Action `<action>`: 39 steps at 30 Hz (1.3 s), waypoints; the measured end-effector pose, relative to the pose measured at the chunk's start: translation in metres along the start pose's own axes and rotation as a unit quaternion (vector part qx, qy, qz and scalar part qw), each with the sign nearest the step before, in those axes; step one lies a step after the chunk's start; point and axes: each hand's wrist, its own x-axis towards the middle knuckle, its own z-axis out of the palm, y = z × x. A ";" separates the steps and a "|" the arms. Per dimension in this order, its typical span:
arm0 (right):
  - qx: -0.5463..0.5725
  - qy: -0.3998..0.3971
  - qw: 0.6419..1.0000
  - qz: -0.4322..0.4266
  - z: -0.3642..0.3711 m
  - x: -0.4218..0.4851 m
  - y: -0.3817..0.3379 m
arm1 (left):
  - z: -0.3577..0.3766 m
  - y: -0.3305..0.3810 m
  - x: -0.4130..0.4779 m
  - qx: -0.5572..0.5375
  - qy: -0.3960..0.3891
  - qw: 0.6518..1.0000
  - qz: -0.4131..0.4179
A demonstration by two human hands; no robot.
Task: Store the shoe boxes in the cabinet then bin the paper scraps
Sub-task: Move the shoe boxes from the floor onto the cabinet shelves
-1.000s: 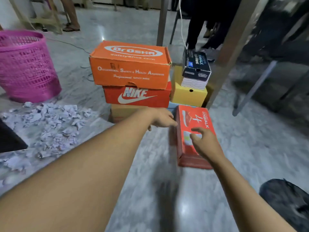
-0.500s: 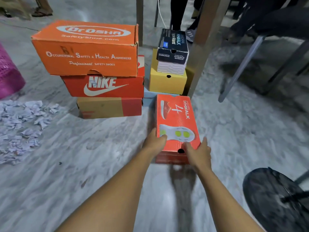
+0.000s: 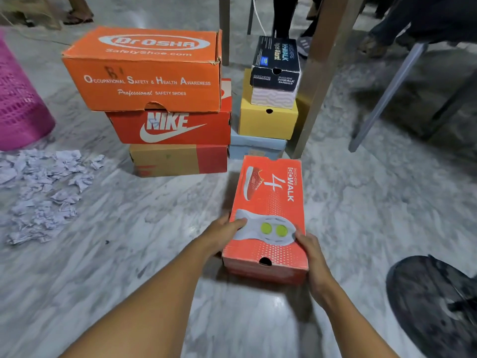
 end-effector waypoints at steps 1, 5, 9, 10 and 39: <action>0.002 -0.011 1.000 -0.010 0.002 0.000 -0.001 | -0.005 0.003 -0.006 -0.005 0.003 1.000 0.002; 0.009 -0.058 0.998 -0.014 0.010 -0.006 -0.002 | -0.031 -0.002 -0.031 -0.009 0.042 0.999 0.003; 0.030 -0.105 0.994 0.008 0.021 -0.013 -0.003 | -0.057 -0.005 -0.059 -0.020 0.067 0.998 0.003; 0.029 -0.122 0.992 0.018 0.027 -0.013 -0.005 | -0.064 -0.005 -0.065 -0.029 0.076 0.997 0.009; -0.181 -0.637 0.748 0.041 0.567 -0.195 -0.110 | -0.382 -0.088 -0.445 -0.182 0.592 0.776 0.121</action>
